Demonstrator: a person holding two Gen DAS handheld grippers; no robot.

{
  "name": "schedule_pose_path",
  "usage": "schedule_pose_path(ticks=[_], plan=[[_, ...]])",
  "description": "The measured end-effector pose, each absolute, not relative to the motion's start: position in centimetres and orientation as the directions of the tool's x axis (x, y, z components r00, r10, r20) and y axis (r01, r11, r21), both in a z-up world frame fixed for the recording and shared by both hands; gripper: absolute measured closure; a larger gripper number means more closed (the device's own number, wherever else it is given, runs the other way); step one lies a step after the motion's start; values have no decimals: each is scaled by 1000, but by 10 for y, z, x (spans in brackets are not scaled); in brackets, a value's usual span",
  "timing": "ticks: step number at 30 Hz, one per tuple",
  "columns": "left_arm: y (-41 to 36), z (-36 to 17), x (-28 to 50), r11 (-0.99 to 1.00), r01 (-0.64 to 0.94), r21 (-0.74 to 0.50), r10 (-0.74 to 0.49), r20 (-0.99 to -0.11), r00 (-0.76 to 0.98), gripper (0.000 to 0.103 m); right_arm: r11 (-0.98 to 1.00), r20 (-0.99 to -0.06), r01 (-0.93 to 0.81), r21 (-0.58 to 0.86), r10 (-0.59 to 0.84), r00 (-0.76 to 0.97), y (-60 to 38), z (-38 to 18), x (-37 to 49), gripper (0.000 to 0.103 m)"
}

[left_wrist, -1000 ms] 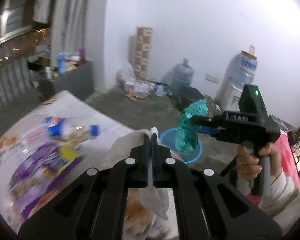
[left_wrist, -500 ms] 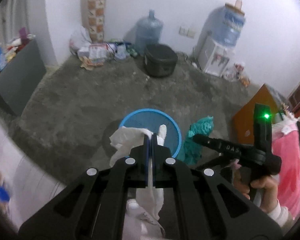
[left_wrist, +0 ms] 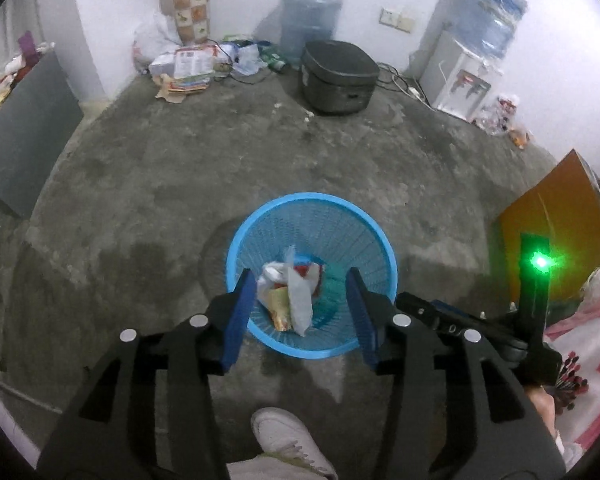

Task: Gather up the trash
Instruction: 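Open both grippers to drop the bags into the wastebasket, then move both grippers back to the table toward the purple snack bag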

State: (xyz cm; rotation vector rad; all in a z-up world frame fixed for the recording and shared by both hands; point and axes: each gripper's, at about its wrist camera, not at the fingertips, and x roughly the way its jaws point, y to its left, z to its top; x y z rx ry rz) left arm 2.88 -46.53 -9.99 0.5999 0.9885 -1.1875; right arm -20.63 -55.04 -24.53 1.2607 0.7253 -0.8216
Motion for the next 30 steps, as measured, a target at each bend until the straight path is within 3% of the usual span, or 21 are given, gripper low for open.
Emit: schedule_pose_path(ticks=[14, 22, 30], plan=[[-342, 30, 21, 381, 921, -82, -618, -763, 187, 47, 452, -734, 738, 501, -230, 640, -486, -115, -165, 33], [-233, 95, 11, 457, 886, -79, -670, -686, 284, 43, 628, -597, 550, 551, -164, 785, -428, -30, -150, 33], [-116, 137, 11, 568, 822, -45, -664, -615, 425, 42, 736, -525, 389, 554, -54, 850, -368, 25, -135, 33]])
